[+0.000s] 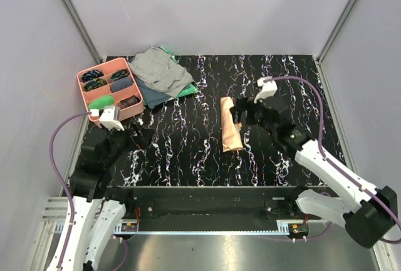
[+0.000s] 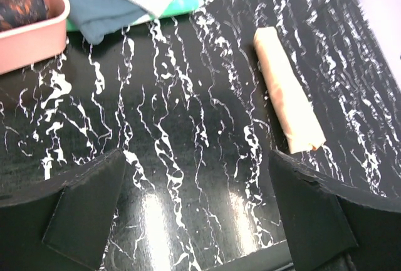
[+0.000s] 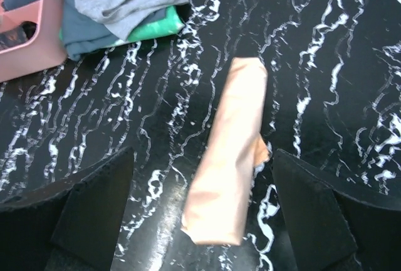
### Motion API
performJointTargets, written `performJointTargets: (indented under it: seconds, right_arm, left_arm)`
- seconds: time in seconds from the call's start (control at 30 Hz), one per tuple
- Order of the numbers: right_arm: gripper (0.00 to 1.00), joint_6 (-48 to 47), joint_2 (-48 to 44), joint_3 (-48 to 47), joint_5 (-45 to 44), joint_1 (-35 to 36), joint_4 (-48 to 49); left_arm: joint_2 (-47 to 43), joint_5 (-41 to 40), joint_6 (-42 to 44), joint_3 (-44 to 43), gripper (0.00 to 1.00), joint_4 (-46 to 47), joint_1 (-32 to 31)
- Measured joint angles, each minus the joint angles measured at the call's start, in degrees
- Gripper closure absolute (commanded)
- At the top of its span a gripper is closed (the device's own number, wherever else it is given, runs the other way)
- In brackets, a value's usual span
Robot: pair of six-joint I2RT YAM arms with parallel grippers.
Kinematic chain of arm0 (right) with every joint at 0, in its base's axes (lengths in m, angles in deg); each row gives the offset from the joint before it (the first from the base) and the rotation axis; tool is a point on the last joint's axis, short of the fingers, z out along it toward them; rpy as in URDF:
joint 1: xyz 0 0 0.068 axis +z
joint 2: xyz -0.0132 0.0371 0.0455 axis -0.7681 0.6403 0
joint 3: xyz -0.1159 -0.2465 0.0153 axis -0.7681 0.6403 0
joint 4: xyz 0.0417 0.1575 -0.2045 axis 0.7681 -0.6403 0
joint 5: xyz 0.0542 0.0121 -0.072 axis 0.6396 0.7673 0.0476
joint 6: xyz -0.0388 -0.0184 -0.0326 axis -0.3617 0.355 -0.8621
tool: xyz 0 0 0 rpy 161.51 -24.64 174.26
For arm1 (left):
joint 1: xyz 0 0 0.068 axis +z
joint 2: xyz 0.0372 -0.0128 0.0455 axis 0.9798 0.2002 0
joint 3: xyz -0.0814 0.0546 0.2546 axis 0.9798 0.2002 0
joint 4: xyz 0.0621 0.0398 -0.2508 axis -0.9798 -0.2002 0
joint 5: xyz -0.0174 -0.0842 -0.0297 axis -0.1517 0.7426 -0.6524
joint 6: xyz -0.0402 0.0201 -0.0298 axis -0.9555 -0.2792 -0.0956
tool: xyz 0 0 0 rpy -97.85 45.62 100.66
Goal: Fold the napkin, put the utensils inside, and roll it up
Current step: Roll the napkin with the utensil
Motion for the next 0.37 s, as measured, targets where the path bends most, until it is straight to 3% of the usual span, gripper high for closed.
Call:
performJointTargets:
  seconds: [0.37]
  right_arm:
    - [0.0,-0.8,-12.1,15.4,-3.5,0.0,1.9]
  left_arm:
    - [-3.2,-1.0,-0.1,1.0,0.01,0.3,0.1]
